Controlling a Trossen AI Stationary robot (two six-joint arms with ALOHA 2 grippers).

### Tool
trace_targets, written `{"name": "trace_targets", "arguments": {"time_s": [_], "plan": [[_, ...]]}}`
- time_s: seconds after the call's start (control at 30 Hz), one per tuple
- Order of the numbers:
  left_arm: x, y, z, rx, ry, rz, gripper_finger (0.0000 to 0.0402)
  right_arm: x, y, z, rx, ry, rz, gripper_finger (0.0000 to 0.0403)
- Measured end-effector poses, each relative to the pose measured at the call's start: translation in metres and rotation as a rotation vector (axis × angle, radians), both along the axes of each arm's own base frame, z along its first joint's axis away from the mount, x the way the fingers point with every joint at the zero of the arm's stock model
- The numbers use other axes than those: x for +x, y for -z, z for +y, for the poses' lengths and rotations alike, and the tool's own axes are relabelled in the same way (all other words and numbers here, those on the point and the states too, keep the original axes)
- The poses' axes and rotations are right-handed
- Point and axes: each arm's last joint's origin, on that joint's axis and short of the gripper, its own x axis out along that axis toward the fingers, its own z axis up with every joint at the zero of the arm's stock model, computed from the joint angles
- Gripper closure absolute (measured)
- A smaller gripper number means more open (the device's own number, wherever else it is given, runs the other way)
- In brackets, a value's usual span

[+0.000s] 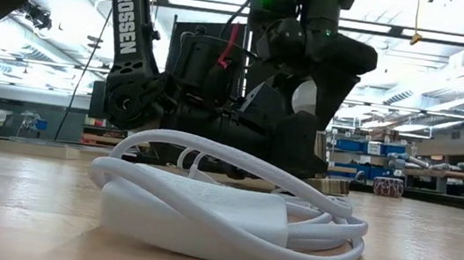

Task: Screw lightbulb
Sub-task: Insert the lightbulb into the desk lamp

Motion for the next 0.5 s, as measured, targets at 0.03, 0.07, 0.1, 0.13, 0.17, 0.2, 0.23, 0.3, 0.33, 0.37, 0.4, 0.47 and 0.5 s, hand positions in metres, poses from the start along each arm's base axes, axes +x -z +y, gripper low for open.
{"name": "trace_targets", "arguments": {"time_s": [0.03,0.07,0.1,0.13,0.17,0.2,0.23,0.3,0.33,0.37,0.4,0.47,0.5], "plan": [[0.0000,0.0001,0.0000,0.001,0.000,0.002,0.0203,-0.0005,0.0007,-0.0014,0.000,0.004,0.003,0.0051],[0.0000,0.0001,0.0000,0.001,0.000,0.002,0.0203,-0.0012,0.0013,-0.0022,0.000,0.006,0.003,0.0051],[0.0000,0.0002,0.0000,0.002,0.000,0.002,0.0203,-0.0015,0.0017,-0.0034,0.001,0.007,0.003,0.0053],[0.0000,0.0002,0.0000,0.002,0.001,0.003,0.0203,-0.0016,0.0019,-0.0042,0.003,0.006,0.001,0.0055],[0.0000,0.0002,0.0000,0.002,0.001,0.003,0.0203,-0.0014,0.0019,-0.0052,0.009,0.007,-0.002,0.0057],[0.0000,0.0002,0.0000,0.002,0.001,0.003,0.0203,-0.0016,0.0019,-0.0060,0.015,0.007,-0.003,0.0060],[0.0000,0.0002,0.0000,0.001,0.001,0.003,0.0203,-0.0017,0.0020,-0.0066,0.019,0.008,-0.003,0.0063],[0.0000,0.0002,0.0000,0.002,0.001,0.003,0.0204,-0.0017,0.0021,-0.0072,0.019,0.003,-0.005,0.0073],[0.0000,0.0002,0.0000,0.002,0.000,0.002,0.0204,-0.0016,0.0021,-0.0072,0.019,0.000,-0.005,0.0078],[0.0000,0.0002,0.0000,0.002,0.000,0.002,0.0203,-0.0016,0.0021,-0.0071,0.019,-0.003,-0.006,0.0084],[0.0000,0.0002,0.0000,0.002,0.000,0.002,0.0203,-0.0017,0.0022,-0.0072,0.018,-0.004,-0.005,0.0090],[0.0000,0.0002,0.0000,0.002,0.000,0.002,0.0203,-0.0017,0.0022,-0.0072,0.018,-0.005,-0.005,0.0099],[0.0000,0.0002,0.0000,0.002,0.001,0.003,0.0203,-0.0018,0.0022,-0.0074,0.017,-0.005,-0.005,0.0104]]}}
